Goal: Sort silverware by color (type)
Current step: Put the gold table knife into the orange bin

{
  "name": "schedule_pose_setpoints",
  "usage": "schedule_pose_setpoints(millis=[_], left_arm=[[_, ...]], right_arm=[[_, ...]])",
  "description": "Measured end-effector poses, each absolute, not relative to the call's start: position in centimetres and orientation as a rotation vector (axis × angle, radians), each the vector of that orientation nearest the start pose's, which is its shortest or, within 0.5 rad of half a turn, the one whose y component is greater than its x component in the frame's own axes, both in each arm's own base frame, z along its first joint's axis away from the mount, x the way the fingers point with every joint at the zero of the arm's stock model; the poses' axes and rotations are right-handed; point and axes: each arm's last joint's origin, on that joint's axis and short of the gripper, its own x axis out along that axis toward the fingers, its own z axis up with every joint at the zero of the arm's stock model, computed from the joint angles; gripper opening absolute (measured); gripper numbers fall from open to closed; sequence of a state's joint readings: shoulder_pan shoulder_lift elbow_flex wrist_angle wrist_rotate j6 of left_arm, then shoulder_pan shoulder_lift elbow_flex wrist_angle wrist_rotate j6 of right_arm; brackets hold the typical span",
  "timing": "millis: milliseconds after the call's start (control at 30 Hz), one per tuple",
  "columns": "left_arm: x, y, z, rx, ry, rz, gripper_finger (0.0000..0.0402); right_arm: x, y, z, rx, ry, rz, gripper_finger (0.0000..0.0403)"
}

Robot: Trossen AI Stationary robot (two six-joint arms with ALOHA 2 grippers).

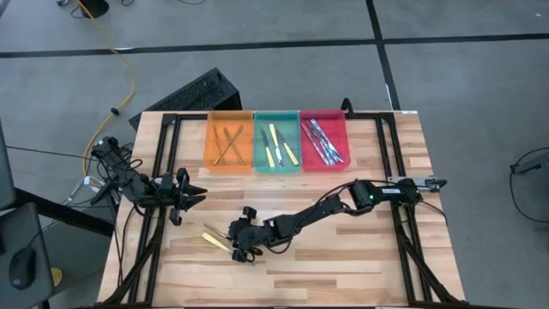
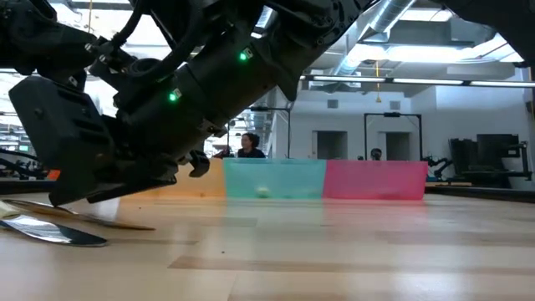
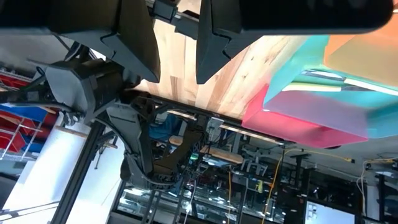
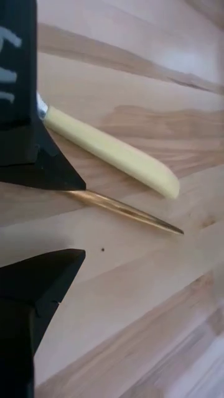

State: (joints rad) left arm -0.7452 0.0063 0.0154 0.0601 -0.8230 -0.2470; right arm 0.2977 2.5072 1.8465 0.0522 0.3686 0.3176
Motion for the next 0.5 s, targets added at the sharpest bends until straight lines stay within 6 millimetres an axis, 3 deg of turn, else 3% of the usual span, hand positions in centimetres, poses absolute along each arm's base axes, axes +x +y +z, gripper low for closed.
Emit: schedule_pose_setpoints(millis=[300, 500], left_arm=[[7.9, -4.4, 17.3, -0.296, -0.058, 0.071, 0.0089], [7.9, -4.4, 17.3, -0.296, -0.058, 0.071, 0.0089]], right_arm=[[52.0, 14.7, 10.2, 0.112, 0.562, -0.171, 0.0187], [52.1, 13.5, 10.0, 0.19, 0.585, -0.243, 0.0187]])
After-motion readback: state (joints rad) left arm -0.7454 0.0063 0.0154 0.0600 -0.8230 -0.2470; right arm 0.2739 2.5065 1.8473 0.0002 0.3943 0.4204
